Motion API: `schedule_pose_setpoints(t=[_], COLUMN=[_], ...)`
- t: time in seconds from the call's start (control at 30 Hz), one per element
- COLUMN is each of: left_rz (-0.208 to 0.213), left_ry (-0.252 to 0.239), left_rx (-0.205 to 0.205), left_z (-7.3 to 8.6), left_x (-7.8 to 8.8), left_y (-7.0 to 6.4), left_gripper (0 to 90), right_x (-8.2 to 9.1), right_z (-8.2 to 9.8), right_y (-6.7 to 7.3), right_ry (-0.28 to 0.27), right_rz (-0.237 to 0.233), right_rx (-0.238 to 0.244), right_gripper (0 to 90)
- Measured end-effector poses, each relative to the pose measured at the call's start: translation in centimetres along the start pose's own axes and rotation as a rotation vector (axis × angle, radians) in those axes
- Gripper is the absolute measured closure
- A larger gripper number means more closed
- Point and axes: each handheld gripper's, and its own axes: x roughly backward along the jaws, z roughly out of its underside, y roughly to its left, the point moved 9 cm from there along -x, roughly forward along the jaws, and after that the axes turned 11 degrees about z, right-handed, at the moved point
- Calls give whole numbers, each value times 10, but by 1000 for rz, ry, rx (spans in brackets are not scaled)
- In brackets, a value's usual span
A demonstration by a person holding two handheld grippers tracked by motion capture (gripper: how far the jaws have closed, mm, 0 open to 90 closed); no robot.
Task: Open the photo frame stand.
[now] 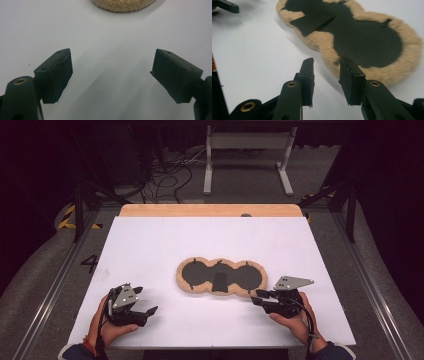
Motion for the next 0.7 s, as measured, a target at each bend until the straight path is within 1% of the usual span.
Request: schedule_pose_setpoints(t=[0.03,0.07,0.1,0.13,0.17,0.2,0.27,0.33,0.37,0.47,0.5,0.53,0.6,0.67,0.7], left_rz=[-2,-2,-7,-7,-9,-10,-9,-8,-11,-3,-2,-6,-8,-9,-11], left_ry=[1,1,-5,-5,-7,-5,-7,5,15,21,19,17,8,6,10], left_rx=[2,2,10,10,13,14,31,30,21,6,1,-1,5,12,12], left_z=[0,0,0,0,0,0,0,1,2,1,1,1,0,0,1], left_x=[0,0,1,1,1,0,-1,-3,-4,-6,-6,-6,-5,-5,-5], left_y=[0,0,1,1,2,2,3,3,3,-1,-1,-1,-1,0,0], left_gripper=[170,166,162,160,160,150,139,136,135,131,131,131,132,134,135], right_x=[-3,-3,-11,-11,-15,-19,-25,-32,-35,-41,-44,-46,-51,-55,-58], right_z=[0,0,0,0,0,0,0,0,-1,-6,-8,-9,-11,-13,-14], right_y=[4,4,13,13,17,21,27,32,34,39,42,44,46,49,48], right_ry=[11,11,40,40,51,61,77,94,98,102,103,105,115,112,118], right_rz=[-16,-16,-35,-35,-48,-58,-81,-98,-108,-132,-147,-153,-152,-169,-165], right_rx=[-5,-5,11,11,12,6,-2,4,6,-7,-20,-22,-23,-45,-58], right_gripper=[646,646,646,646,645,645,641,636,636,626,620,616,611,610,606])
